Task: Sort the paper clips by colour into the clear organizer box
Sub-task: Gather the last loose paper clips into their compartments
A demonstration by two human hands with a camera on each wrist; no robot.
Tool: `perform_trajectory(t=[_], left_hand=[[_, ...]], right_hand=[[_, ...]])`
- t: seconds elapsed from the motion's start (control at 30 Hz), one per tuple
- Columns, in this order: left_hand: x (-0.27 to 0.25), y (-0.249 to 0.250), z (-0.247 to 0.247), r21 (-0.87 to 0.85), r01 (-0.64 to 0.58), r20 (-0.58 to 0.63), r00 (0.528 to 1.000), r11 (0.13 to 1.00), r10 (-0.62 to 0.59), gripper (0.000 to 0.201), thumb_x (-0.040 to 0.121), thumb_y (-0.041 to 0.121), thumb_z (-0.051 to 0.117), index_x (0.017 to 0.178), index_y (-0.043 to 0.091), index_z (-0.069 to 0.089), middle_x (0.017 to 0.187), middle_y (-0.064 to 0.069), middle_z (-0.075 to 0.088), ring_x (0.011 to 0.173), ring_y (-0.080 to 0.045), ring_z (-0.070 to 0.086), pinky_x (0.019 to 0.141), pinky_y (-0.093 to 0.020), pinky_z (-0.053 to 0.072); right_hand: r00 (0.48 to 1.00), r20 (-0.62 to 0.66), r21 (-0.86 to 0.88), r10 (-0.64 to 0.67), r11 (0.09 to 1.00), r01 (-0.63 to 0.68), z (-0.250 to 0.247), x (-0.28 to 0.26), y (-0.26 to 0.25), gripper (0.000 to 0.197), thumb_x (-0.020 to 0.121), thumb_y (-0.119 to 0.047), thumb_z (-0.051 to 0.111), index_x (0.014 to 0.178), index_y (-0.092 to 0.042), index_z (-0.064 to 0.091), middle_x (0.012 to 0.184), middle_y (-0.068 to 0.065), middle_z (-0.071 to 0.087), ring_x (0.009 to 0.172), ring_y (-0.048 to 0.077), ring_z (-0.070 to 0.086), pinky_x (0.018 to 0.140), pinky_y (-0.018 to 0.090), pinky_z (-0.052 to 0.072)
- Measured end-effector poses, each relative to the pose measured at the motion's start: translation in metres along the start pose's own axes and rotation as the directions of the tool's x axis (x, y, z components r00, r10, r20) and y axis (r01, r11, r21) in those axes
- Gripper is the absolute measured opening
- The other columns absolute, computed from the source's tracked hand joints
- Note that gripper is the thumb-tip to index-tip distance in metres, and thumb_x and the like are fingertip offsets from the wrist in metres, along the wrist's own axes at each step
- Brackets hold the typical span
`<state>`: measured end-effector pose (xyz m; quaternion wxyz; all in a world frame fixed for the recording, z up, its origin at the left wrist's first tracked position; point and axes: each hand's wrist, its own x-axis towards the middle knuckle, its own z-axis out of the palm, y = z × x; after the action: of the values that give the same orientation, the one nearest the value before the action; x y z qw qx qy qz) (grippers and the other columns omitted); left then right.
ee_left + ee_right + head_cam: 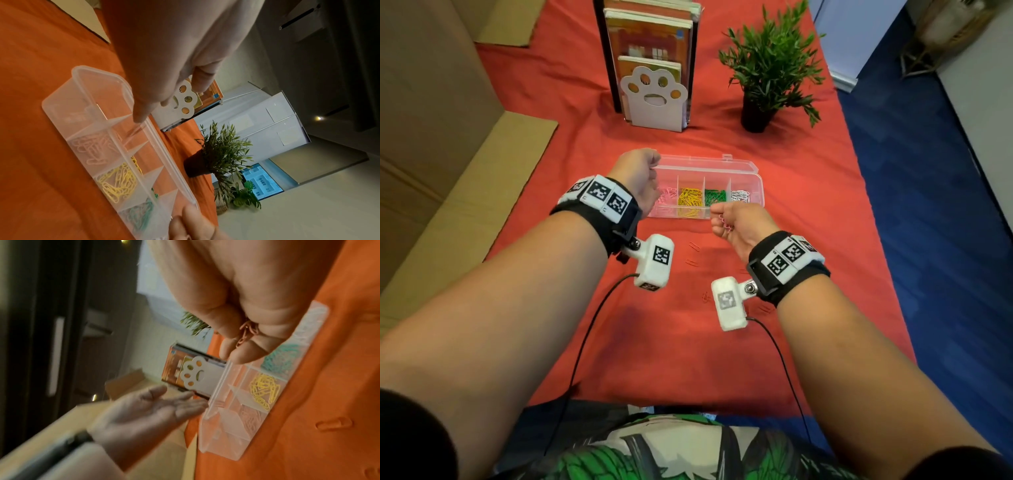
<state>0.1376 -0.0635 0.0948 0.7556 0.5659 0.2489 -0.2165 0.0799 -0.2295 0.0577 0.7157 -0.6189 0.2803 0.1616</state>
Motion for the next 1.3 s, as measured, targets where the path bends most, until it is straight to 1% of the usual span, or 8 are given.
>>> perform_trajectory(t=[0.07,0.2,0.3,0.47,0.63,0.83,1.03,1.3], left_hand=[[0.001,-0.002,-0.004,0.016,0.005,0.009,1.0,1.0,-0.006,0.016,0.085,0.014,0.041,0.071,0.019,0.042,0.065,0.003,0.023,0.061,-0.011,0.035,0.104,-0.03,0.03],[-0.004,-0.011,-0.02,0.055,-0.071,-0.087,0.993,0.996,0.076,0.027,0.086,0.006,0.036,0.063,0.021,0.035,0.063,0.003,0.028,0.051,-0.011,0.028,0.066,-0.012,0.028],[-0.008,-0.024,-0.039,0.108,-0.135,-0.108,0.983,0.985,0.146,0.031,0.085,-0.001,0.035,0.063,0.02,0.041,0.062,0.002,0.031,0.047,-0.008,0.027,0.048,-0.02,0.02],[-0.013,-0.057,-0.071,0.348,-0.119,-0.189,0.963,0.93,0.194,0.023,0.085,-0.002,0.045,0.099,0.009,0.06,0.069,0.001,0.054,0.058,-0.01,0.047,0.057,-0.023,0.04],[-0.013,-0.089,-0.086,0.56,-0.132,-0.101,0.969,0.818,0.225,0.013,0.084,0.006,0.059,0.09,0.016,0.064,0.07,0.008,0.057,0.064,-0.008,0.051,0.079,-0.03,0.046],[-0.027,-0.114,-0.069,0.791,-0.177,0.078,0.978,0.585,0.191,0.012,0.08,0.01,0.067,0.091,0.009,0.071,0.07,-0.003,0.063,0.061,-0.016,0.054,0.063,-0.023,0.045],[-0.039,-0.129,-0.036,0.899,-0.223,0.177,0.972,0.376,0.154,0.022,0.078,0.017,0.07,0.098,0.011,0.072,0.096,-0.009,0.073,0.091,-0.022,0.068,0.083,-0.025,0.048],[-0.045,-0.154,-0.002,0.937,-0.293,0.259,0.949,0.193,0.181,0.031,0.073,0.033,0.073,0.096,0.014,0.069,0.095,-0.006,0.071,0.091,-0.023,0.064,0.072,-0.02,0.039]], right_hand=[[0.999,-0.008,-0.13,-0.048,0.99,0.047,0.012,0.005,-0.004,0.037,0.085,0.019,0.023,0.096,0.0,0.054,0.073,0.008,0.05,0.06,0.012,0.048,0.051,0.017,0.046],[0.997,0.004,-0.208,-0.076,0.975,0.075,0.037,0.017,-0.015,0.039,0.086,0.018,0.022,0.078,-0.007,0.05,0.07,0.007,0.048,0.056,0.012,0.046,0.04,0.012,0.044],[0.996,-0.003,-0.143,-0.091,0.986,0.09,0.062,0.024,-0.029,0.038,0.089,0.016,0.018,0.078,-0.004,0.048,0.069,0.008,0.045,0.056,0.014,0.044,0.043,0.013,0.044],[0.993,0.071,-0.376,-0.092,0.92,0.112,0.093,0.038,-0.036,0.042,0.093,0.003,0.032,0.13,-0.007,0.05,0.112,0.01,0.054,0.109,0.027,0.055,0.101,0.043,0.046],[0.98,0.042,-0.477,-0.194,0.858,0.19,0.079,0.037,-0.037,0.033,0.087,0.001,0.044,0.111,-0.011,0.063,0.123,0.019,0.06,0.114,0.033,0.059,0.094,0.044,0.052],[0.972,-0.015,-0.676,-0.236,0.718,0.164,0.029,0.007,-0.005,0.028,0.086,-0.008,0.047,0.064,-0.023,0.054,0.072,-0.003,0.059,0.079,0.022,0.057,0.081,0.04,0.051],[0.983,-0.127,-0.906,-0.13,0.418,-0.062,-0.038,-0.037,0.043,0.018,0.088,-0.018,0.053,0.089,-0.011,0.069,0.104,0.015,0.07,0.103,0.028,0.063,0.088,0.027,0.046],[0.976,-0.213,-0.926,-0.036,0.327,-0.19,-0.06,-0.066,0.09,0.035,0.086,-0.037,0.059,0.098,-0.004,0.063,0.111,0.018,0.065,0.105,0.032,0.062,0.089,0.034,0.05]])
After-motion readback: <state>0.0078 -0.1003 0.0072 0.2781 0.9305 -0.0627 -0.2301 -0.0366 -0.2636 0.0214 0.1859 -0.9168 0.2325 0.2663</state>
